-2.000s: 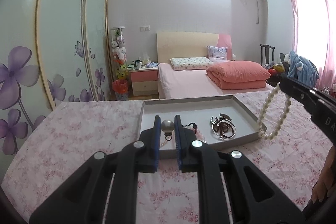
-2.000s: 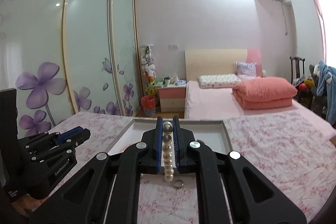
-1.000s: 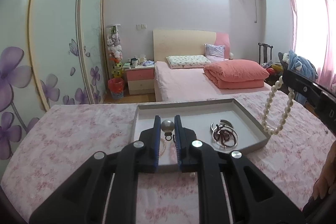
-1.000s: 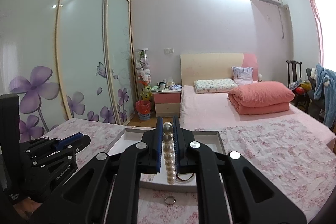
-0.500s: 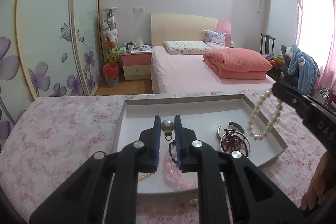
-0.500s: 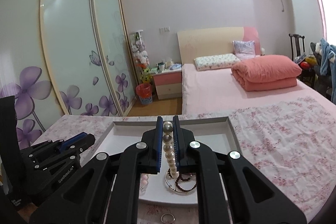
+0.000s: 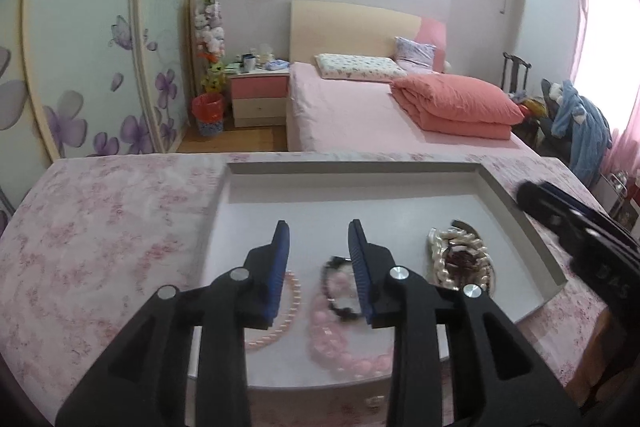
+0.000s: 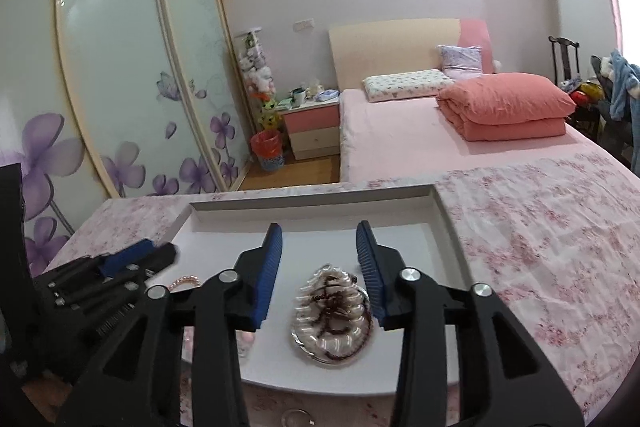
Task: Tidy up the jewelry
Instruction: 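Open both tools to release the pearl bracelet and earring into the tray, then grasp the silver ring with the right tool while the left tool grasps the second pearl earring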
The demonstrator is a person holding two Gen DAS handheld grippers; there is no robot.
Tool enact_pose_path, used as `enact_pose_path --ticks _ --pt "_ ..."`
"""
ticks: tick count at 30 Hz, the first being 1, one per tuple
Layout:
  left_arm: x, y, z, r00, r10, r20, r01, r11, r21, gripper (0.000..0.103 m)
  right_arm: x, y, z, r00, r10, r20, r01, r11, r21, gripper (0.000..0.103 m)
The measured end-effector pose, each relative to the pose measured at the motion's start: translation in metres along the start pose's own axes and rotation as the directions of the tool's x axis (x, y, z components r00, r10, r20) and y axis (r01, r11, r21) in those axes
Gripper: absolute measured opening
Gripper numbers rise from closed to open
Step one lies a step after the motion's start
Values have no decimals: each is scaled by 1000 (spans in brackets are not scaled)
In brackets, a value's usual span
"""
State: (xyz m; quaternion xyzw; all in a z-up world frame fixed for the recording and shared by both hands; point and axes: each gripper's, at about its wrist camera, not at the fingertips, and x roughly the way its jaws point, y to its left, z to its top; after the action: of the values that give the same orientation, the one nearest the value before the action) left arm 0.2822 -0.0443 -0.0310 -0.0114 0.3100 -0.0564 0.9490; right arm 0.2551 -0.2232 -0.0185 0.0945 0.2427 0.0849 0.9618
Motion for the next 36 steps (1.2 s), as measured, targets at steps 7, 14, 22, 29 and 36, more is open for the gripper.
enact_pose_path --ticks 7,14,22,29,36 --pt "-15 25 -1 999 39 11 -39 997 -65 31 -8 -13 -3 1000 -2 -13 3 999 34 40" --pt "-36 32 -11 999 41 15 -40 998 -53 31 -21 -8 -16 998 10 -63 -10 1000 13 40" --pt "-62 44 -38 998 52 -18 -53 998 -43 36 -31 -2 -47 977 41 -210 -46 999 -17 40" --pt "-72 61 -56 996 77 -49 -80 996 -50 39 -21 15 -78 934 27 -356 -68 992 -103 40" --pt "-73 67 -59 995 86 -57 -89 995 -51 40 -8 20 -87 915 -15 -402 -41 991 -129 40"
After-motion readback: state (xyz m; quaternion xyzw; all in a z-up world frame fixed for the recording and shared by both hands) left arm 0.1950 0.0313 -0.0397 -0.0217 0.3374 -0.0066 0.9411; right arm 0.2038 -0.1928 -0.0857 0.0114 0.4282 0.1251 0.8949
